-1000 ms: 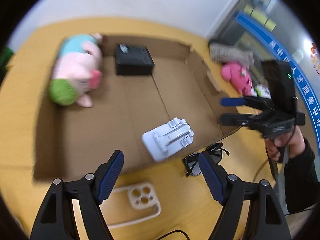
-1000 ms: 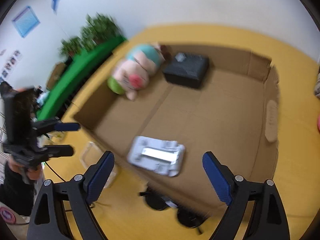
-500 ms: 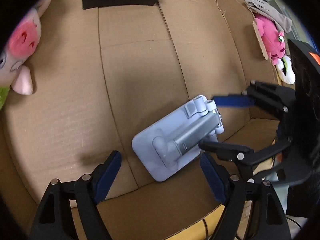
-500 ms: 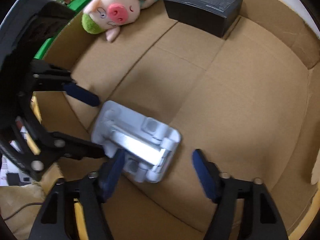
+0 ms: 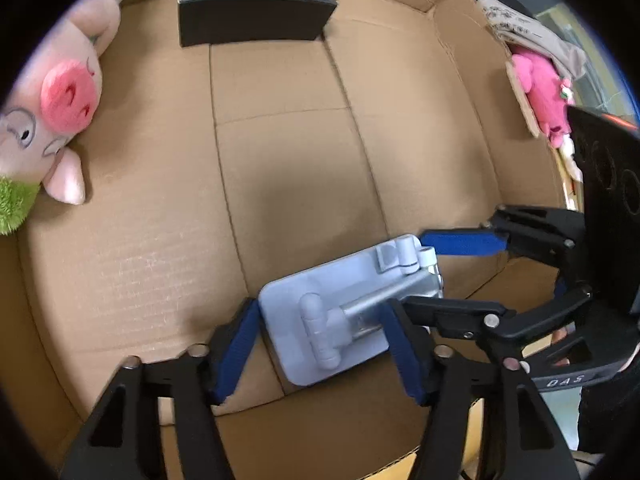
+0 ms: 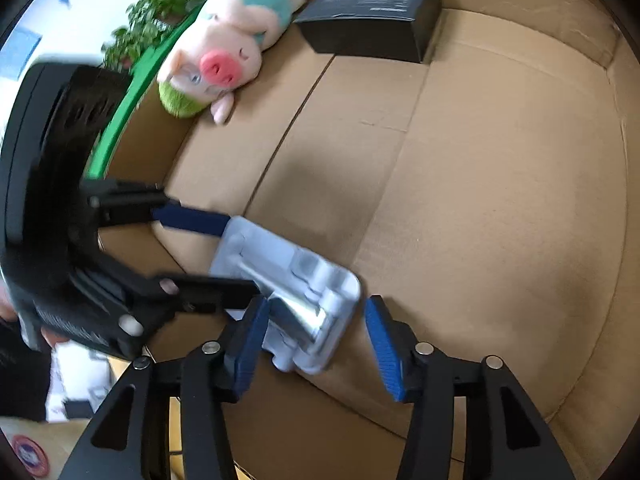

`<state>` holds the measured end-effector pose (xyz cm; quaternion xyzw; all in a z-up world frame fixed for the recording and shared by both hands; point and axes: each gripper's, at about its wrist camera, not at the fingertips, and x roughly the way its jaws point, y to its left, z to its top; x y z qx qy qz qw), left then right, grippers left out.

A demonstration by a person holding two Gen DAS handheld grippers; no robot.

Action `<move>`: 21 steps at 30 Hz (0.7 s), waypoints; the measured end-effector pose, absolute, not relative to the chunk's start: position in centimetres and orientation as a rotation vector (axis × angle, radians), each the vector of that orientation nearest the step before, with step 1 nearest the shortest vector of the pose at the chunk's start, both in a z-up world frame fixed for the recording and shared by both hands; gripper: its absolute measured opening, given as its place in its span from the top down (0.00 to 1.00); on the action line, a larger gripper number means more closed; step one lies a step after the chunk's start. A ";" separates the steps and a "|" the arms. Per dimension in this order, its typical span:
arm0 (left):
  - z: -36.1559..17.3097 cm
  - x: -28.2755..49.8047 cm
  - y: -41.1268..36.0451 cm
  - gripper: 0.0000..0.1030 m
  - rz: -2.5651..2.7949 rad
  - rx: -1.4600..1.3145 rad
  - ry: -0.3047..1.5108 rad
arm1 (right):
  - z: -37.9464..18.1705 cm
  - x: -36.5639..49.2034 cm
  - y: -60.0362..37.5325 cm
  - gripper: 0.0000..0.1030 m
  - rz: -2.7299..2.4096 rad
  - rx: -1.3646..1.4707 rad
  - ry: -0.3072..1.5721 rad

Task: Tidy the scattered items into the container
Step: 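Lift the white phone stand and carry it over the cardboard box, then lower the phone stand into the box and open both tools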

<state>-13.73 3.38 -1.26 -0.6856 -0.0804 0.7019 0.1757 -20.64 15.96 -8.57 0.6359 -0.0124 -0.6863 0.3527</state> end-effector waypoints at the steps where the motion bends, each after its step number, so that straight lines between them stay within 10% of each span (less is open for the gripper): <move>1: -1.3 -13.5 3.2 0.44 1.995 -1.930 -0.234 | -8.6 -20.4 15.9 0.43 -1.789 1.633 -0.025; 8: -0.4 -12.9 1.5 0.63 2.054 -1.878 -0.299 | -7.4 -19.4 15.6 0.51 -1.911 1.560 -0.033; 21: 5.0 -16.6 -0.1 0.66 2.185 -1.724 -0.297 | -4.5 -22.0 17.2 0.58 -2.004 1.493 -0.171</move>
